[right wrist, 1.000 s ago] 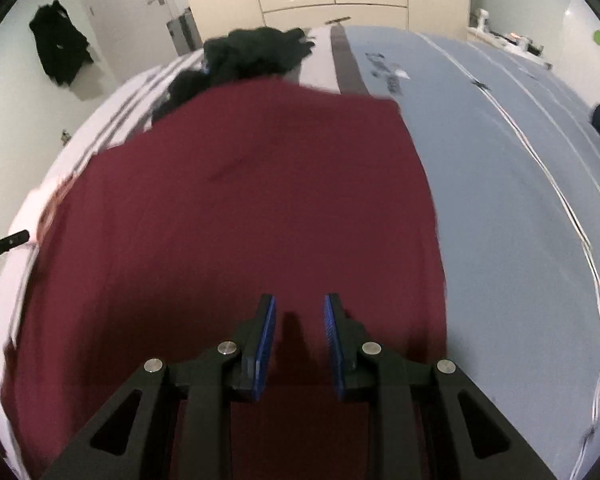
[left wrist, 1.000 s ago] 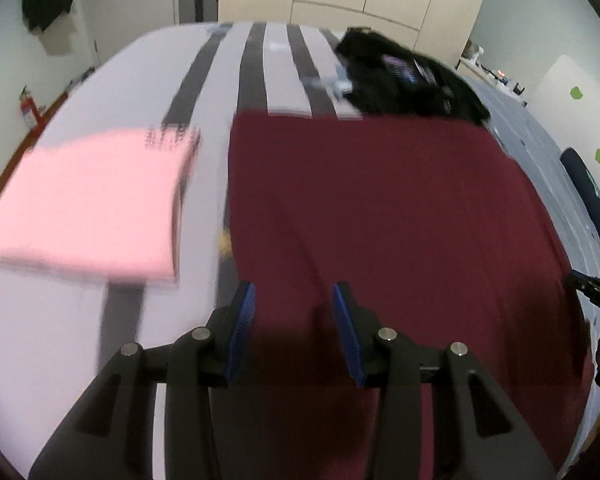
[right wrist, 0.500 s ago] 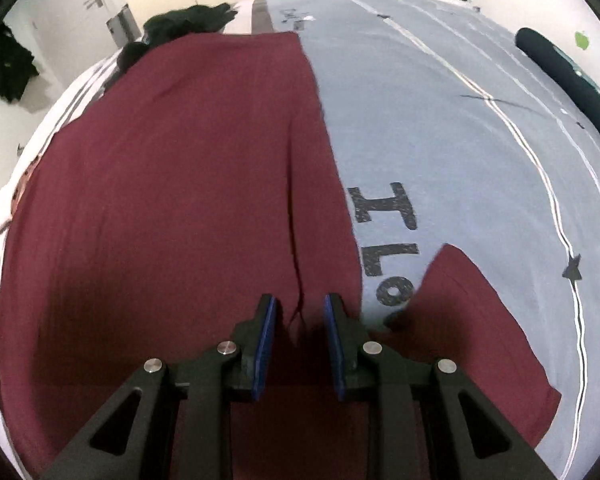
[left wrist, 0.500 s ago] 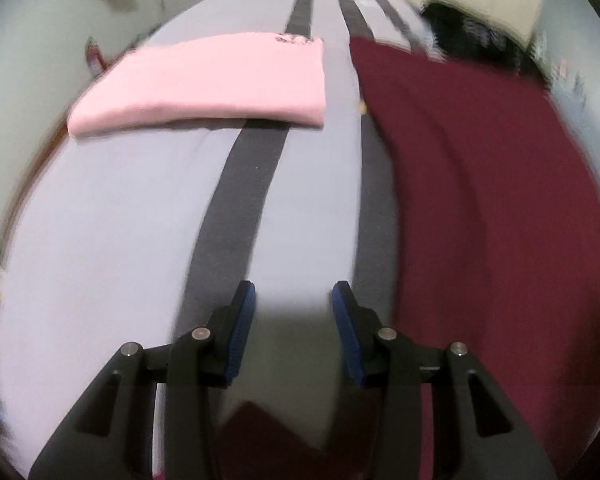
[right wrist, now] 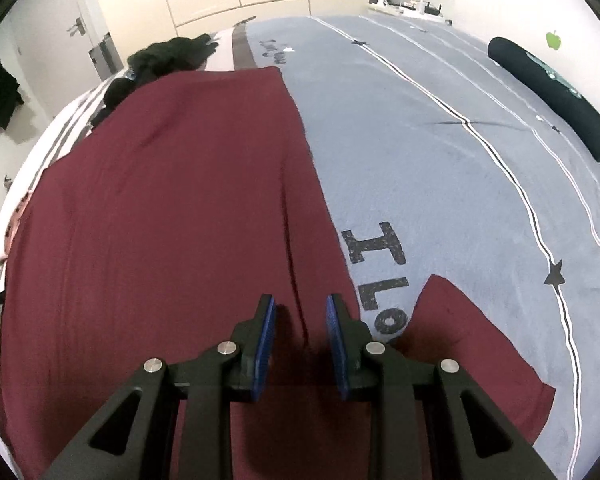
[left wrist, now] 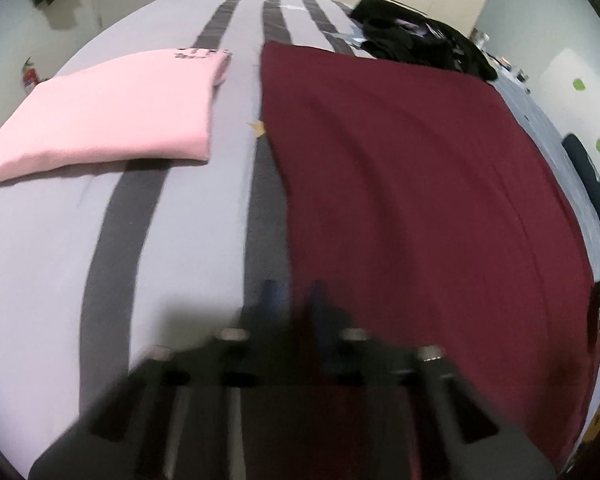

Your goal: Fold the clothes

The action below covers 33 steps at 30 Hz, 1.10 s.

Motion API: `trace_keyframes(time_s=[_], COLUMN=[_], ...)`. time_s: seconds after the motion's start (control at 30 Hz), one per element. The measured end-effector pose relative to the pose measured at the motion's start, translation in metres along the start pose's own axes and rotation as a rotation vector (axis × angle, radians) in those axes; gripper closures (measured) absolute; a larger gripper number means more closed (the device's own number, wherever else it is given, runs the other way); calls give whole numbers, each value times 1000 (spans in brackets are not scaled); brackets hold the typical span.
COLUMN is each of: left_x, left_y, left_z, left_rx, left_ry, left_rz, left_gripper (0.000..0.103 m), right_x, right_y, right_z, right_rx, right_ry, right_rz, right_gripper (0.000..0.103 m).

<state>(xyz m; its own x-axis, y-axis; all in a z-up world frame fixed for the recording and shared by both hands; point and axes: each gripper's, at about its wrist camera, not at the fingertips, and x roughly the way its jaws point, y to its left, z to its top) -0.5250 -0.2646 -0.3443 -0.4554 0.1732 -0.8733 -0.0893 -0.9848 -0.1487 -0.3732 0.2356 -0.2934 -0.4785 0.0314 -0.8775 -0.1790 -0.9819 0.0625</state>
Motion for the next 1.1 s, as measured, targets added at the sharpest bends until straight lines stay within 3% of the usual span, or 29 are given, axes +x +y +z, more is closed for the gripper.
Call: trace_keyframes(time_s=[0.3,0.47,0.53,0.7,0.9,0.93,1.03,1.1], left_x=[-4,-19,-20,-1,32,32,21,11], left_y=[6,22,24,-11,-28,-26,-20,-11], left_z=[-2,11,18,39,41,40,33,28], left_rx=[33,-75,-80,58,93,85,16,-43], left_ry=[7,-44,-61,-57,-10,-15,-39,-52], left_rz=[64,170,145,40,74,83,156,215], left_gripper=[99,95,95,95,95,97,101,101], right_x=[17,19,14,23,56,62,78,84], right_y=[-13,-13,-9,0,10,9,1,-12], right_z=[-2,6,8,36,68,73,87,96], right_rx=[10,-22,-32,-85,-95,-89,-63,-35], right_ry=[60,72,50,1,-6,-3,4,6], right_rz=[-7,-22,-41,-31,-27,-28,-47,-79], right_gripper=[79,79,79,79,79,78,61,58])
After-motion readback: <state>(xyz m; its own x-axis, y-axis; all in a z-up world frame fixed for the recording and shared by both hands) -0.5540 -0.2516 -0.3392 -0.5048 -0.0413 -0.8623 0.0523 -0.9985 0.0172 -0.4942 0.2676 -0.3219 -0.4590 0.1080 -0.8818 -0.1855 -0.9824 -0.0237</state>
